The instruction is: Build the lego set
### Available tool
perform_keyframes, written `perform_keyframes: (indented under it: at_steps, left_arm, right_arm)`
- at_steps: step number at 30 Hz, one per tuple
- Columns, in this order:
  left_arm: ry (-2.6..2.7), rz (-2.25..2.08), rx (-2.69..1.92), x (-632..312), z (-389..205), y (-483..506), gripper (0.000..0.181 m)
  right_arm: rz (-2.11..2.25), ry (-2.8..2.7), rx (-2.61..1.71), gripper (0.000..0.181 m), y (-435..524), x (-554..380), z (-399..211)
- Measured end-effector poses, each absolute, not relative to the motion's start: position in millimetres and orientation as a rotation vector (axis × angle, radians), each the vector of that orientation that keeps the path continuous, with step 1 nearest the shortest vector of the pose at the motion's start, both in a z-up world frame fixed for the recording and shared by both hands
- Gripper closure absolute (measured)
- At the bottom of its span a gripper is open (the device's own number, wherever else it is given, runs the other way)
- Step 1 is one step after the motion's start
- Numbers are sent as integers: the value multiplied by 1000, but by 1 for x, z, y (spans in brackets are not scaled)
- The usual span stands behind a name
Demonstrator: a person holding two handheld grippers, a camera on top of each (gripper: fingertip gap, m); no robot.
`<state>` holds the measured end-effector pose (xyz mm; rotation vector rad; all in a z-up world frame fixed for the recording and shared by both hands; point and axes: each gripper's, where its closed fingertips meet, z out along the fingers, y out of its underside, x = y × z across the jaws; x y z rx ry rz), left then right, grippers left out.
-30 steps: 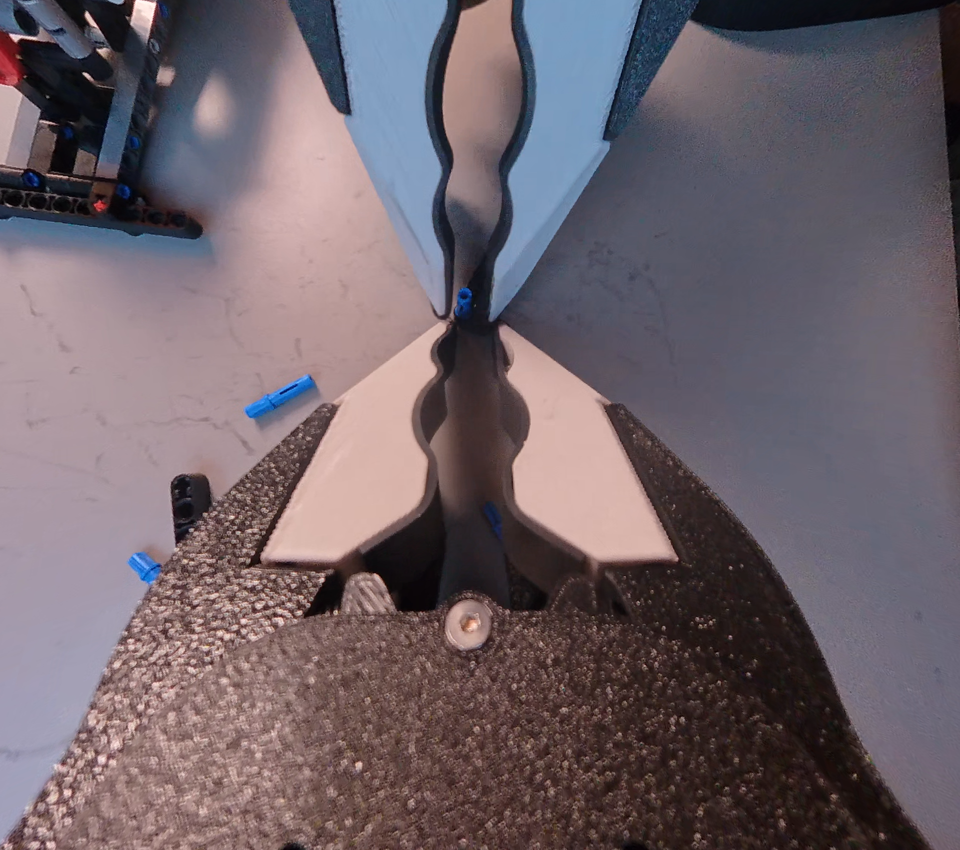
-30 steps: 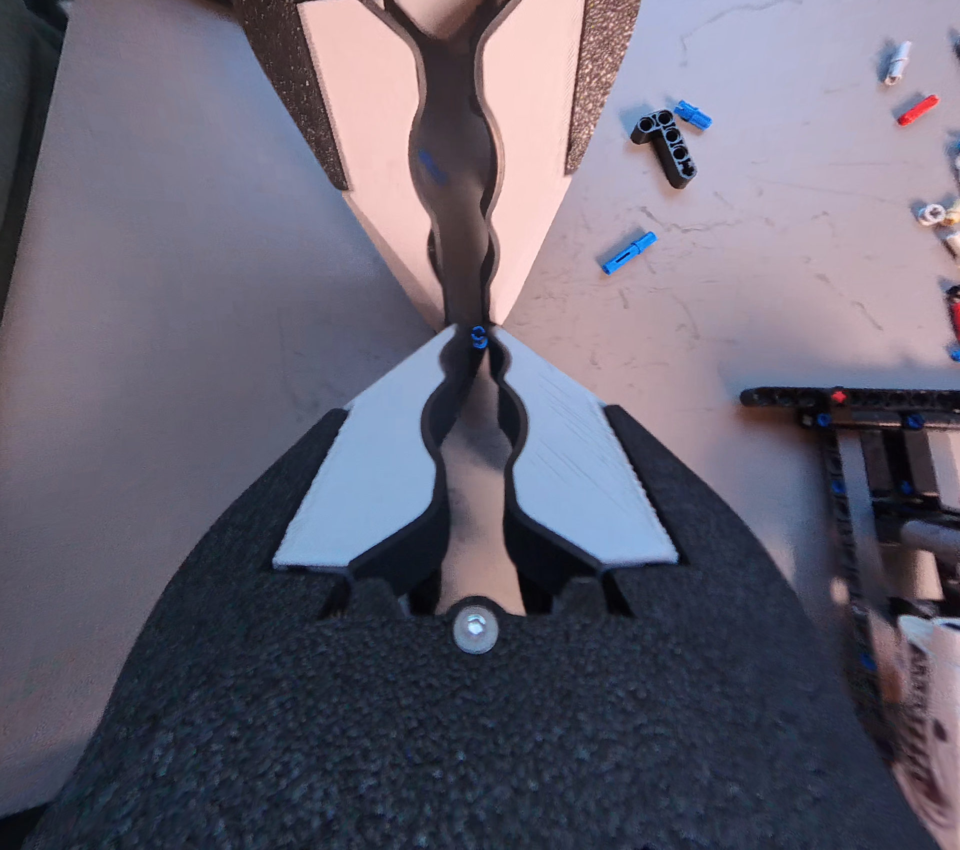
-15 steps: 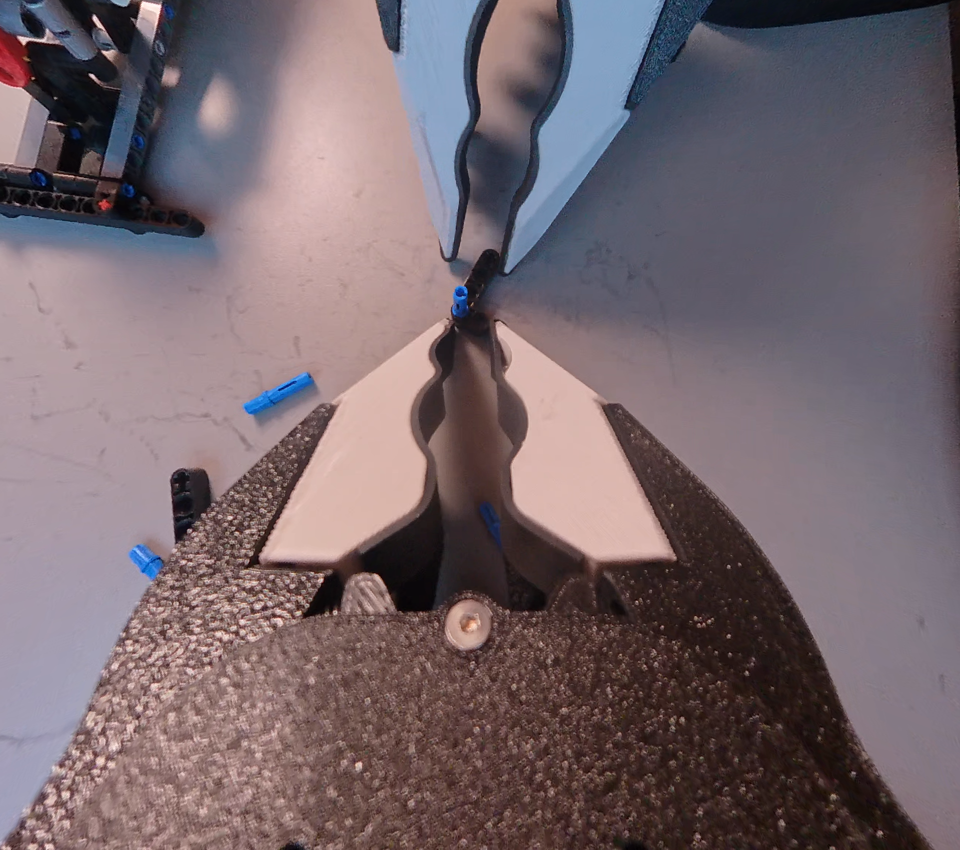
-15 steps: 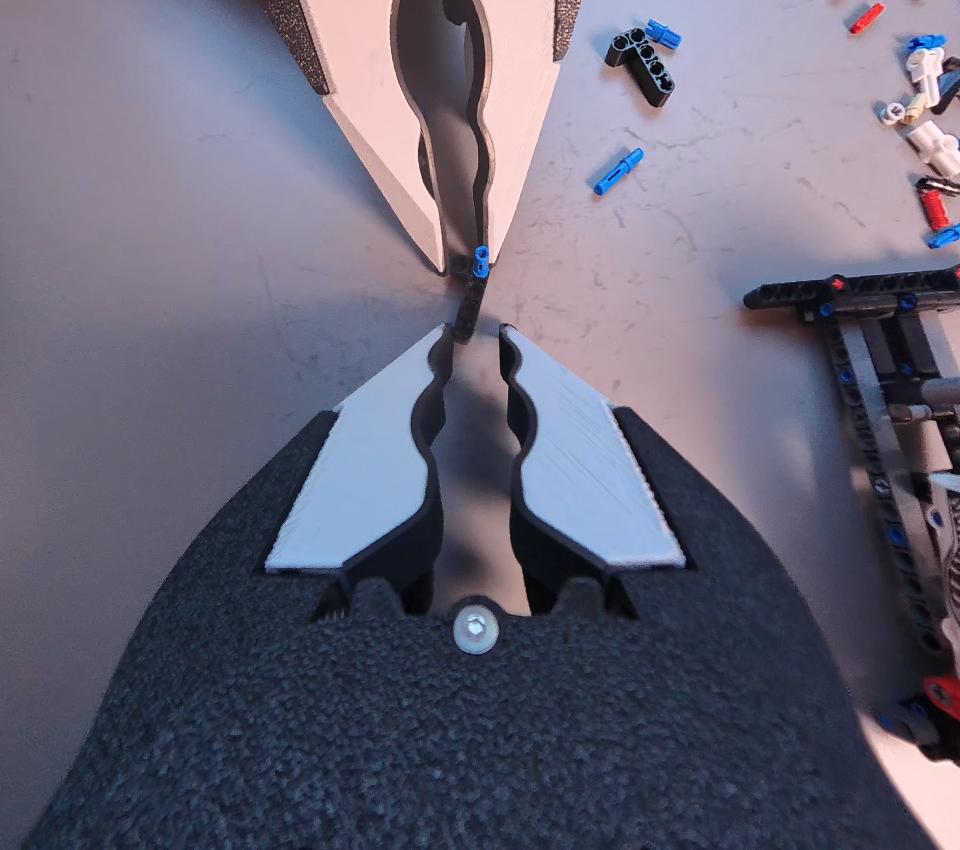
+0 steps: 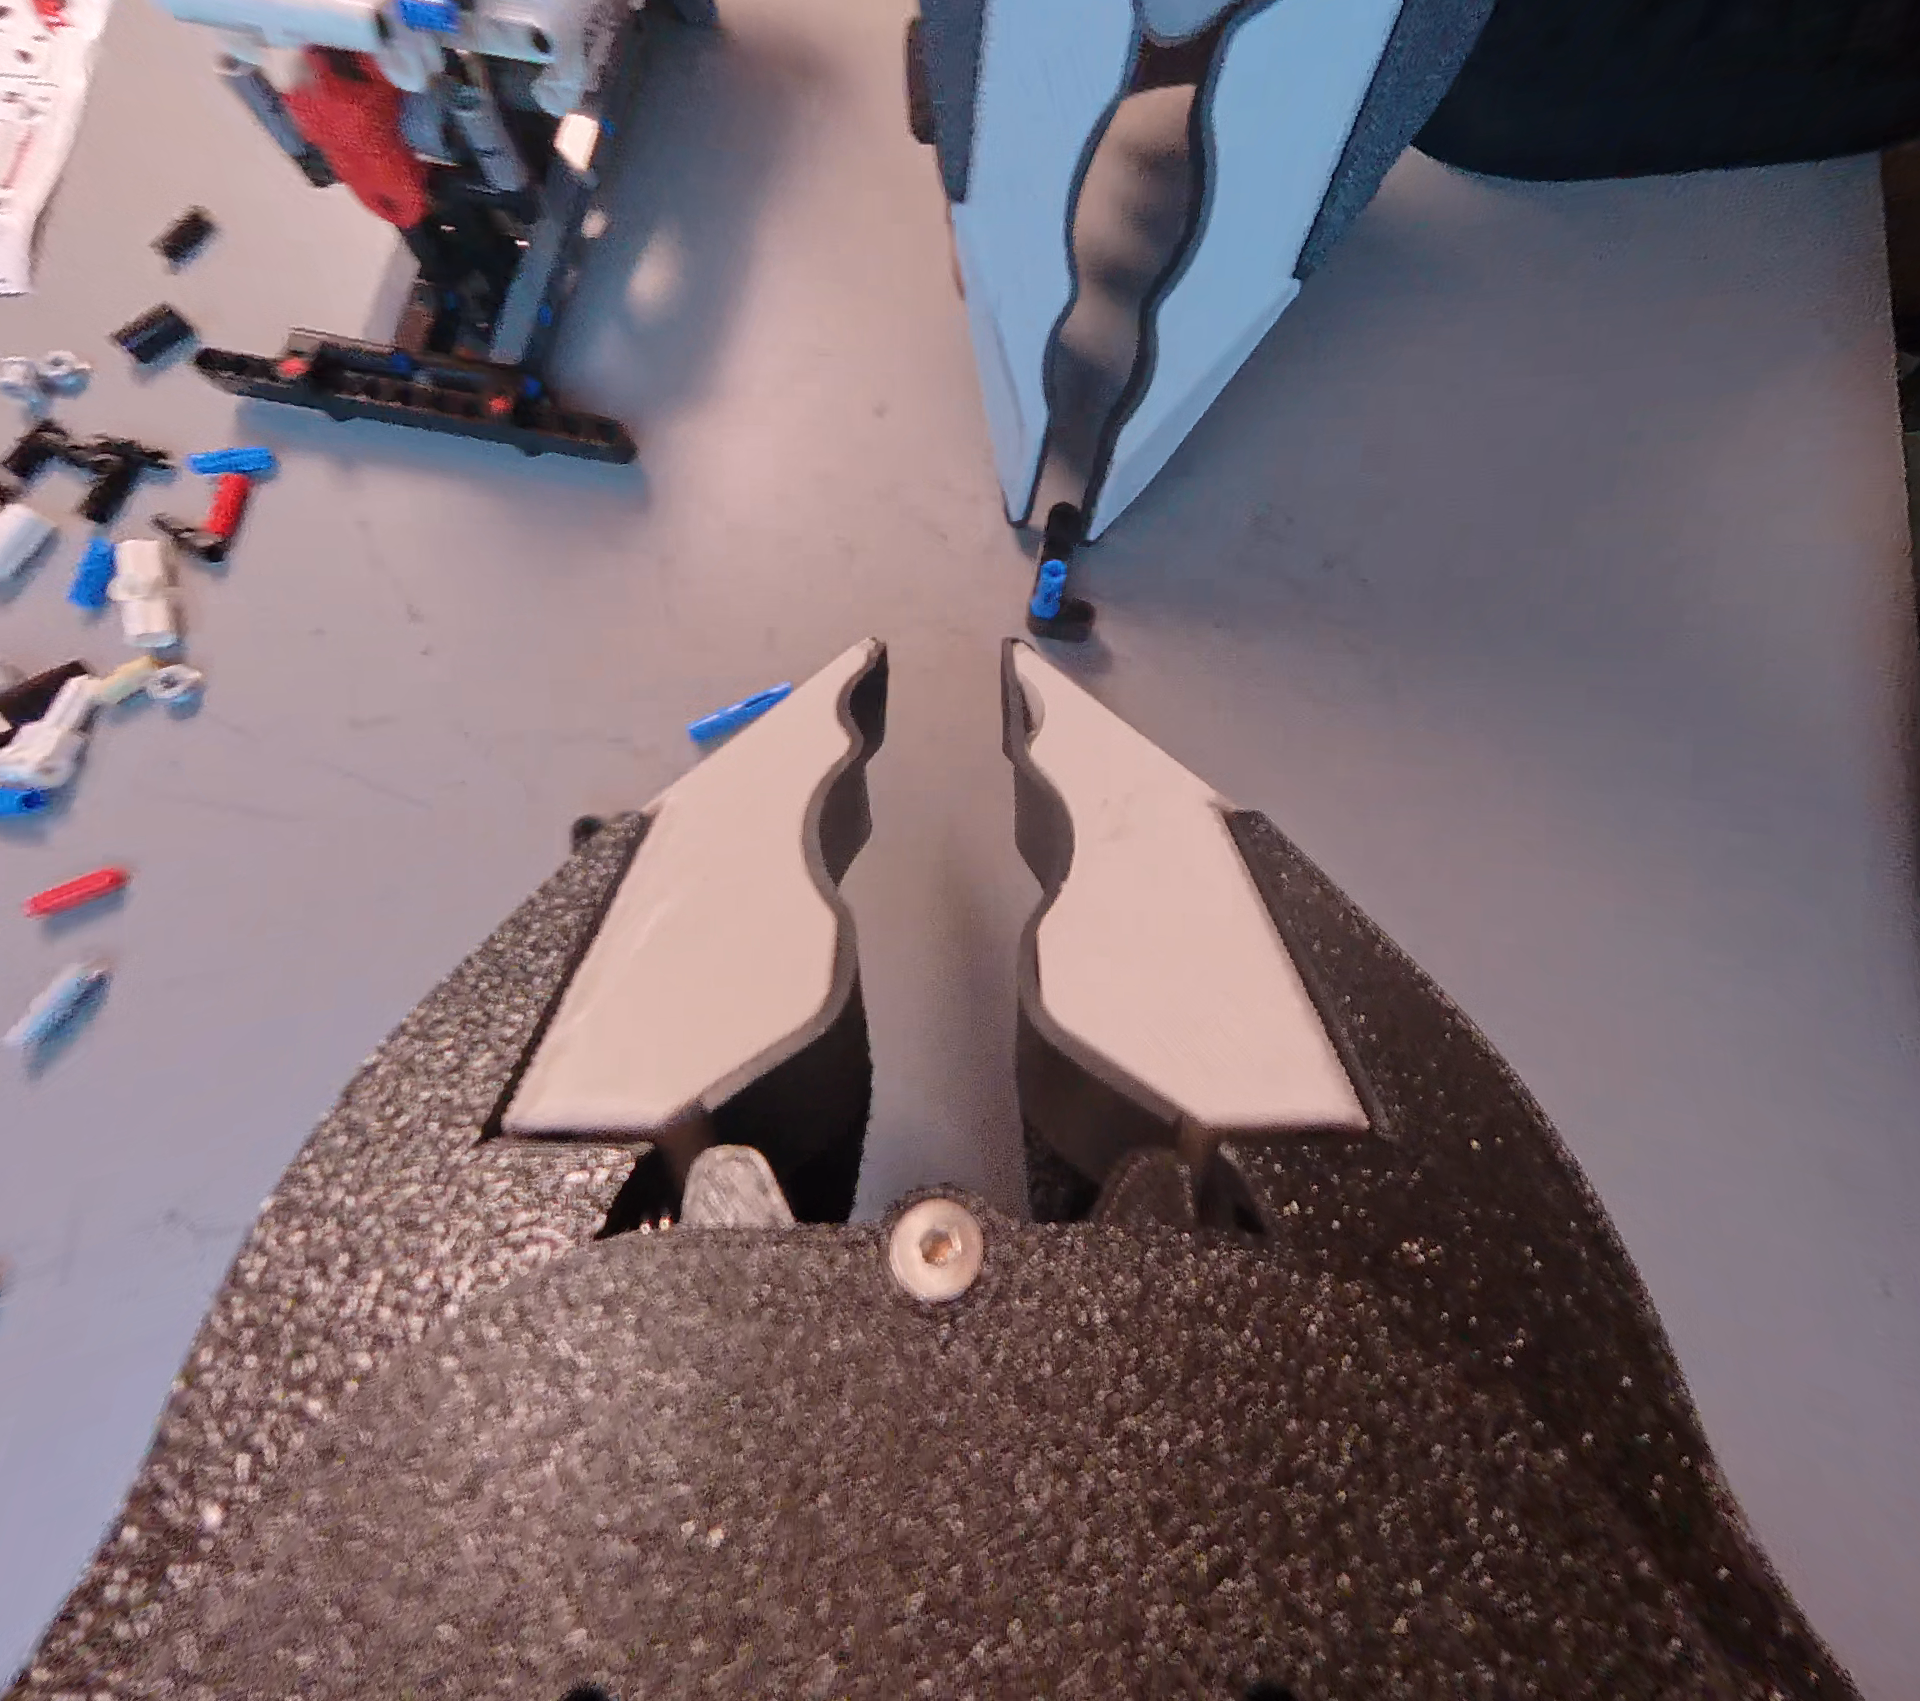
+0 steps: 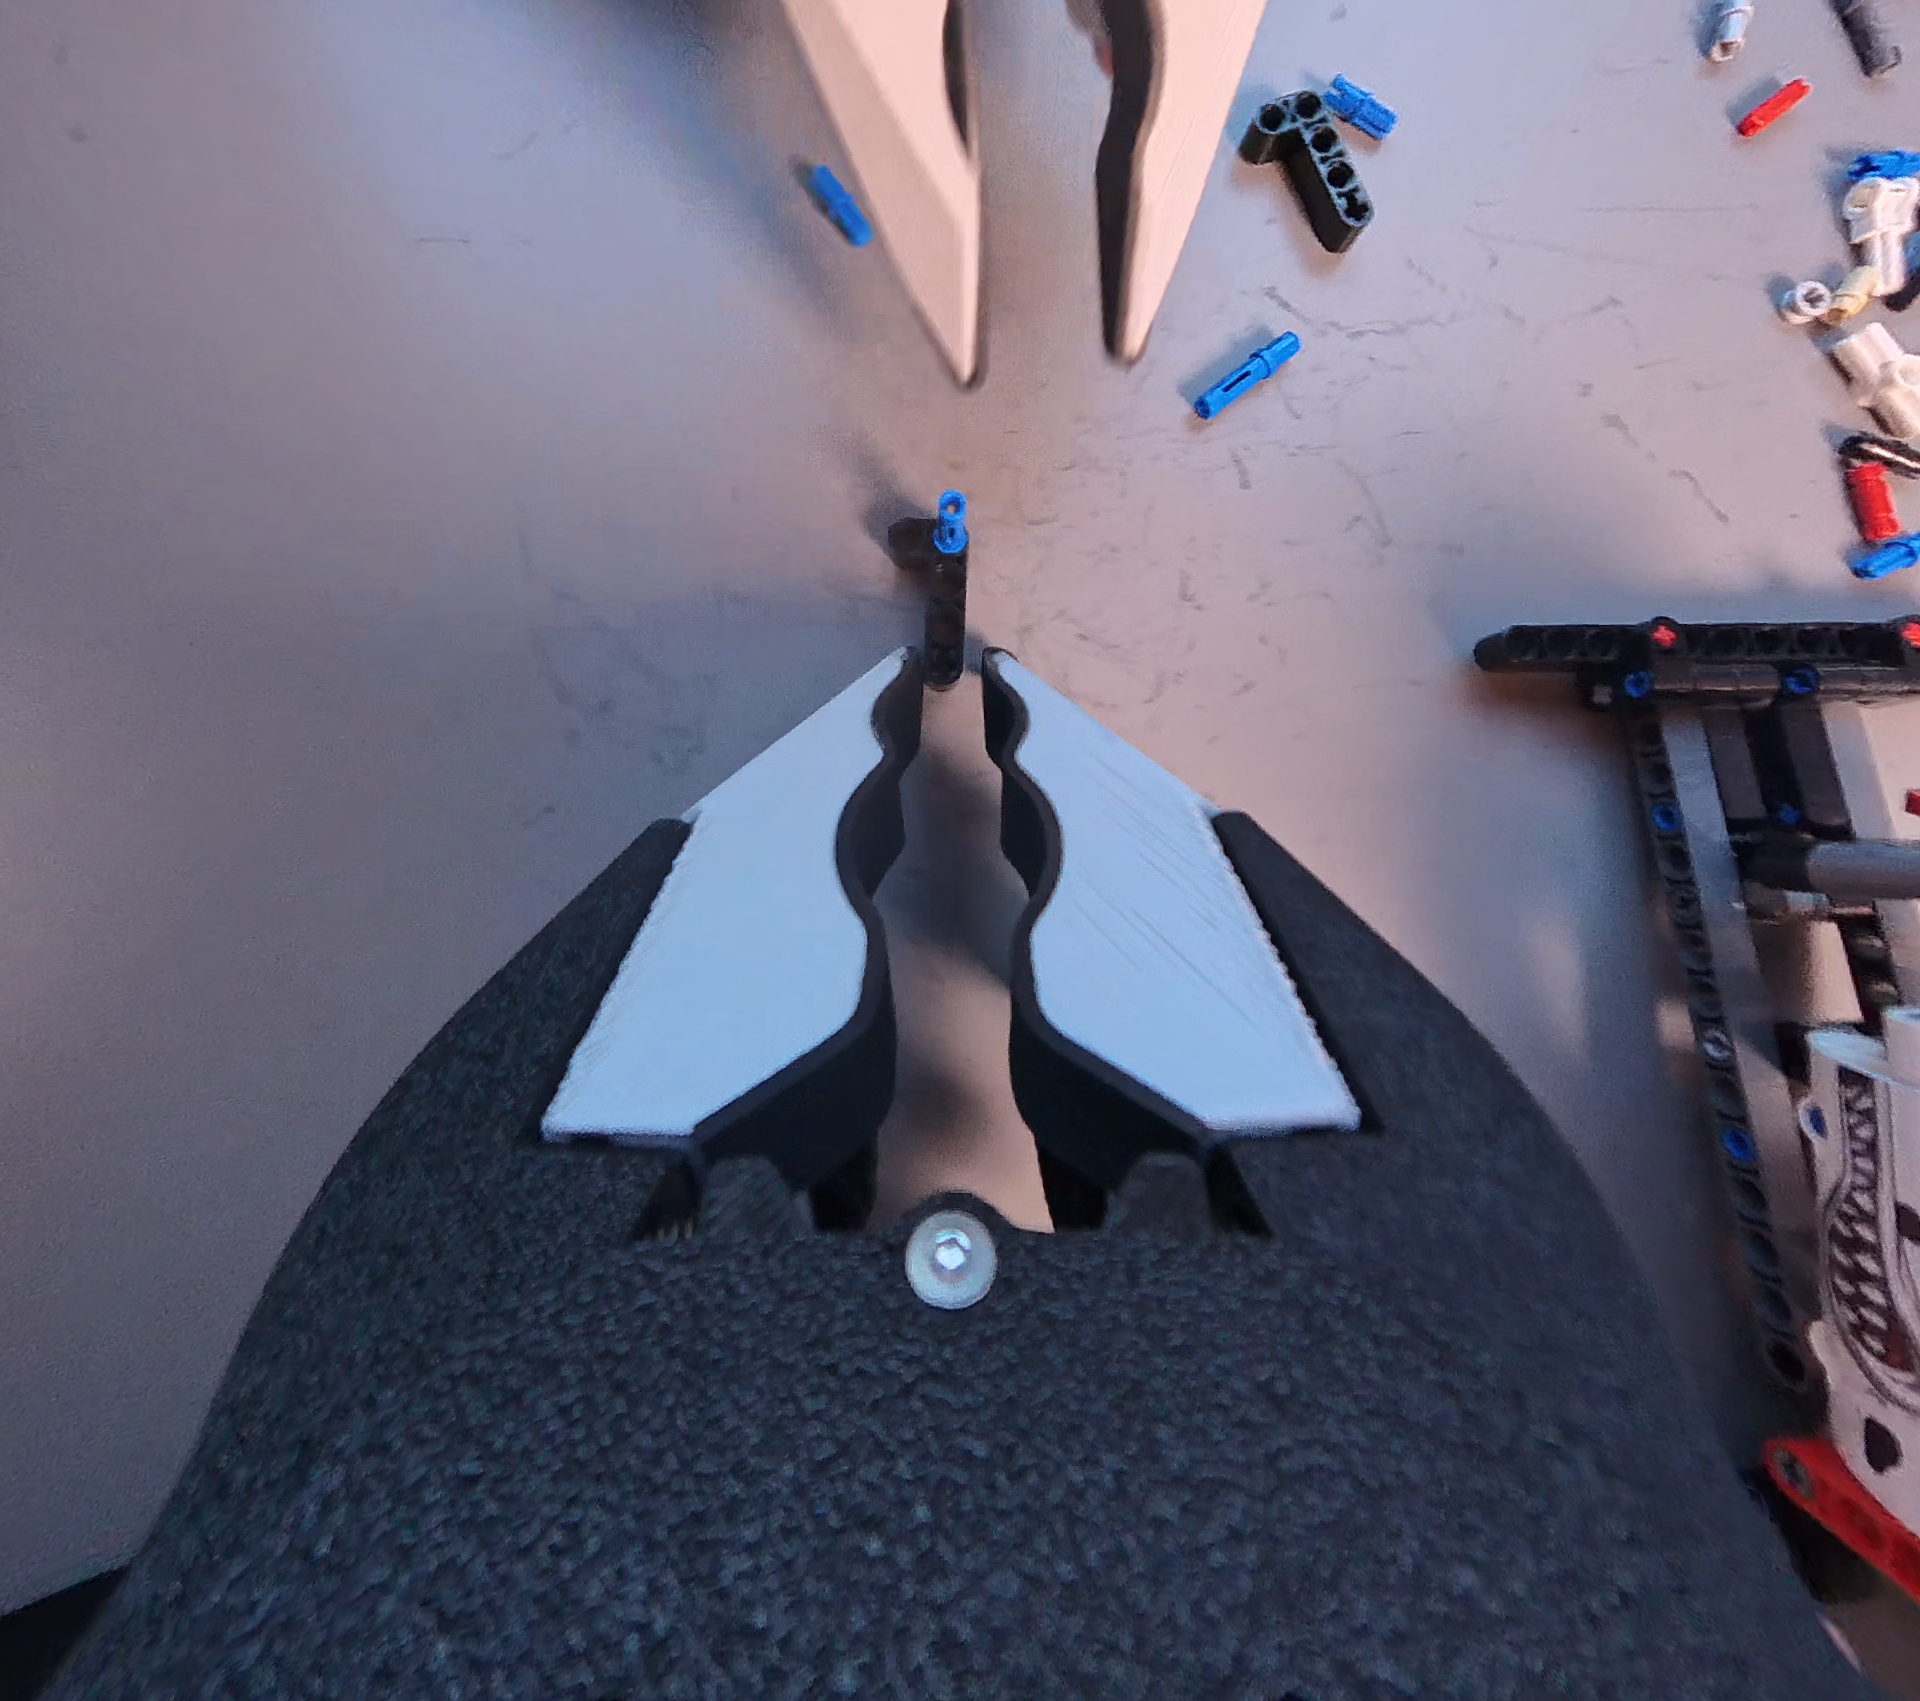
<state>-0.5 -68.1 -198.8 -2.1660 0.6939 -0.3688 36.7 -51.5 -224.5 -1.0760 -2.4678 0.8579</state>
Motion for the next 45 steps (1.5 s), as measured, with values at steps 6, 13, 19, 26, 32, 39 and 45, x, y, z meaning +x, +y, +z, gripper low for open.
perform_keyframes:
  at_steps: [6, 13, 19, 26, 32, 39, 45]
  left_arm:
    - [692, -411, -2212, -33, -192, -89, 161]
    - [837, -482, -2311, -28, -209, -120, 160]
    - [885, -524, -2311, -18, -208, -132, 159]
    - [981, -411, -2359, -9, -227, -127, 162]
    - [993, -382, -2343, -10, -227, -124, 177]
    - [807, -564, -2171, -9, -200, -104, 177]
    - [611, -768, -1923, 1, -154, -87, 177]
  right_arm:
    - [934, -2287, -1120, 170, -39, 37, -208]
    - [1019, -2079, -1140, 169, -21, 36, -192]
    - [1046, -2039, -1143, 169, -16, 34, -190]
    - [1020, -2054, -1138, 169, -17, 34, -194]
    - [1006, -2058, -1137, 169, -17, 34, -195]
    - [1050, -2022, -1098, 170, -21, 34, -183]
    - [1156, -1943, -1041, 169, -27, 35, -159]
